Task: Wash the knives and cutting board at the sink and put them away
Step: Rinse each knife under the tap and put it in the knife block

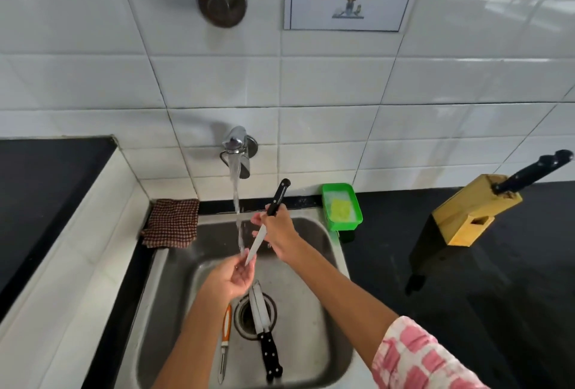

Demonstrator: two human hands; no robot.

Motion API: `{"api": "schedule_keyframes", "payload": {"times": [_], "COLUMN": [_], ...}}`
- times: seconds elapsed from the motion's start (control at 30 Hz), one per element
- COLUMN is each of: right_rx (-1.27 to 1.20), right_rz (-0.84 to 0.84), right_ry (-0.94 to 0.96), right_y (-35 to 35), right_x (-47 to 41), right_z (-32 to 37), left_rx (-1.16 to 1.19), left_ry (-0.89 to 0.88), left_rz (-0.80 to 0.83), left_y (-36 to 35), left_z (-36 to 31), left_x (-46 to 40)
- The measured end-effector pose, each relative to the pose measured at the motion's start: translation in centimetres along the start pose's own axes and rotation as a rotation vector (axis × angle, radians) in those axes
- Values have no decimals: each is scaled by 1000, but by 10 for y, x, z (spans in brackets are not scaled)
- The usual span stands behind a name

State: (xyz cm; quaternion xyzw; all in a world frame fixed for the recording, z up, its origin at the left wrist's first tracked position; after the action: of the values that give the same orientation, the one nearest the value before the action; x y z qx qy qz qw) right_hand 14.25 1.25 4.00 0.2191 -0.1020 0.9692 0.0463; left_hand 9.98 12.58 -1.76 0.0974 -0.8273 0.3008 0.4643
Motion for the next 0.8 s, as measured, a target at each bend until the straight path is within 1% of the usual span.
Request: {"api": "schedule_keyframes", "payload": {"times": [0.07,0.13,0.17,0.2,0.27,0.33,0.37,0.4,0.47,0.5,0.53,0.6,0.63,0.7,0.8], "right_rx": [107,385,520,611,675,625,563,497,387,341,311,250,207,140,178], "right_rz": [13,31,27,6,-102,-261,-349,-441,-644,-744,-860,-1073,-1141,-1194,-1208], "right_ry": [86,198,218,223,266,275,261,270,322,343,358,413,457,557,671], "right_y": [7,18,25,38,72,111,139,164,224,252,284,340,362,396,422], "right_x": [6,15,20,27,40,56,64,73,95,105,118,140,148,160,160], "right_z": [7,9,7,4,0,5,8,12,24,32,42,63,74,97,127], "left_rx": [-49,-73,-103,-165,-368,-553,-665,-801,-1142,-1240,-1273,-1384,-1461,-1552,-1536], "left_ry": [-19,-23,-13,15,42,-25,-124,-274,-630,-771,-864,-951,-963,-944,-962], "left_rz": [-38,-70,-93,-121,-128,-111,-121,-133,-108,-44,59,259,337,445,495], "left_y": [-1,-2,-3,-10,-29,-61,-86,-110,-172,-202,-234,-290,-315,-363,-416], "left_z": [2,6,11,18,34,51,63,73,100,113,130,156,165,179,189], "left_x": [-1,-4,-8,-10,-14,-17,-19,-18,-13,-7,-3,0,3,5,5]}}
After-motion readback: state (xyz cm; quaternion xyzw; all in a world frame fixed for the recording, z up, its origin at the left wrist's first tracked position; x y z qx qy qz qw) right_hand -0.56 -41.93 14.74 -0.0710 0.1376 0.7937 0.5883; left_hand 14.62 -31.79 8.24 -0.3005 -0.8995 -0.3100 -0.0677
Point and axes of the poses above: each hand's wrist, its own x-axis away from the middle knuckle, its own y-axis out of the back of the hand, z = x × y, the point moved 2 cm from there along -x, towards the middle knuckle, and after that the axes turned 1 degree about -x, right-handed, at the moved point
